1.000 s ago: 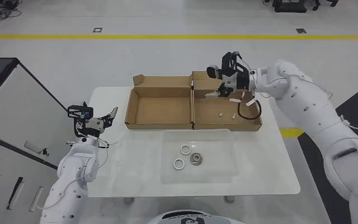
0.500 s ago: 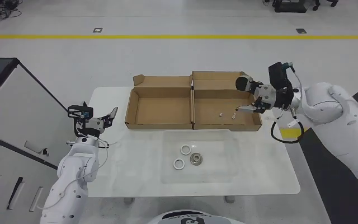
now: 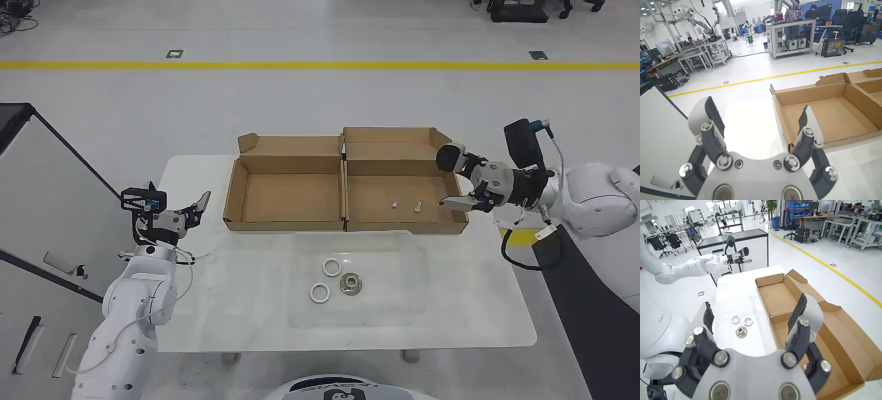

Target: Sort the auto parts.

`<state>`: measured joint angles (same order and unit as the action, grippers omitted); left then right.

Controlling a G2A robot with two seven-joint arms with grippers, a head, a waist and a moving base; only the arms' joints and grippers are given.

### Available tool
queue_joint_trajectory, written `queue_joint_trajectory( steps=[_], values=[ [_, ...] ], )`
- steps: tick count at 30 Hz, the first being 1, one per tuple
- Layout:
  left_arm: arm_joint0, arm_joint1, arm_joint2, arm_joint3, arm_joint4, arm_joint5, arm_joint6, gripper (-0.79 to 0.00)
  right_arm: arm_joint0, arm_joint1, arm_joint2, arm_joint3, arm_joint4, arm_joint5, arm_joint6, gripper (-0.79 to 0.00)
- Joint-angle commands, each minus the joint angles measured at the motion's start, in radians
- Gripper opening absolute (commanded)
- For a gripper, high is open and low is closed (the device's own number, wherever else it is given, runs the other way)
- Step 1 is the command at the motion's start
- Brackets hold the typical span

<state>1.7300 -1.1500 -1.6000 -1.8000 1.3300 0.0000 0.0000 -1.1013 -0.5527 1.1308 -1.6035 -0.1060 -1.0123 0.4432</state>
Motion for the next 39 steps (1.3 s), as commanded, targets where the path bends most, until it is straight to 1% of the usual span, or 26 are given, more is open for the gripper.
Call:
queue_joint_trajectory(
  steps=[1, 7, 9, 11, 13, 16, 17, 18, 22, 25, 30, 36, 39],
  values=[
    [0.0, 0.0, 0.0, 0.0, 0.0, 0.0, 0.0, 0.0, 0.0, 0.0, 0.0, 0.0, 0.0, 0.0, 0.0, 0.0],
    [0.0, 0.0, 0.0, 0.0, 0.0, 0.0, 0.0, 0.0, 0.0, 0.0, 0.0, 0.0, 0.0, 0.0, 0.0, 0.0],
    [-0.007, 0.0, 0.001, -0.017, 0.006, 0.002, -0.013, 0.0, 0.0, 0.0, 0.0, 0.0, 0.0, 0.0, 0.0, 0.0],
    [-0.012, 0.001, 0.009, -0.059, 0.038, -0.01, -0.055, 0.0, 0.0, 0.0, 0.0, 0.0, 0.0, 0.0, 0.0, 0.0],
    [-0.017, 0.004, 0.01, -0.111, 0.077, -0.037, -0.118, 0.0, 0.0, 0.0, 0.0, 0.0, 0.0, 0.0, 0.0, 0.0],
    [-0.028, 0.009, 0.014, -0.192, 0.125, -0.106, -0.254, 0.0, 0.0, 0.0, 0.0, 0.0, 0.0, 0.0, 0.0, 0.0],
    [-0.034, 0.011, 0.019, -0.212, 0.141, -0.131, -0.34, 0.0, 0.0, 0.0, 0.0, 0.0, 0.0, 0.0, 0.0, 0.0],
    [-0.043, 0.012, 0.022, -0.229, 0.159, -0.139, -0.382, 0.0, 0.0, 0.0, 0.0, 0.0, 0.0, 0.0, 0.0, 0.0],
    [-0.09, 0.017, 0.073, -0.291, 0.242, -0.244, -0.577, 0.0, 0.0, 0.0, 0.0, 0.0, 0.0, 0.0, 0.0, 0.0],
    [-0.131, 0.019, 0.12, -0.325, 0.268, -0.328, -0.682, 0.0, 0.0, 0.0, 0.0, 0.0, 0.0, 0.0, 0.0, 0.0],
    [-0.22, 0.016, 0.213, -0.344, 0.282, -0.423, -0.841, 0.0, 0.0, 0.0, 0.0, 0.0, 0.0, 0.0, 0.0, 0.0],
    [-0.343, 0.002, 0.333, -0.345, 0.206, -0.476, -1.036, 0.0, 0.0, 0.0, 0.0, 0.0, 0.0, 0.0, 0.0, 0.0],
    [-0.405, -0.007, 0.389, -0.336, 0.156, -0.476, -1.13, 0.0, 0.0, 0.0, 0.0, 0.0, 0.0, 0.0, 0.0, 0.0]
  ],
)
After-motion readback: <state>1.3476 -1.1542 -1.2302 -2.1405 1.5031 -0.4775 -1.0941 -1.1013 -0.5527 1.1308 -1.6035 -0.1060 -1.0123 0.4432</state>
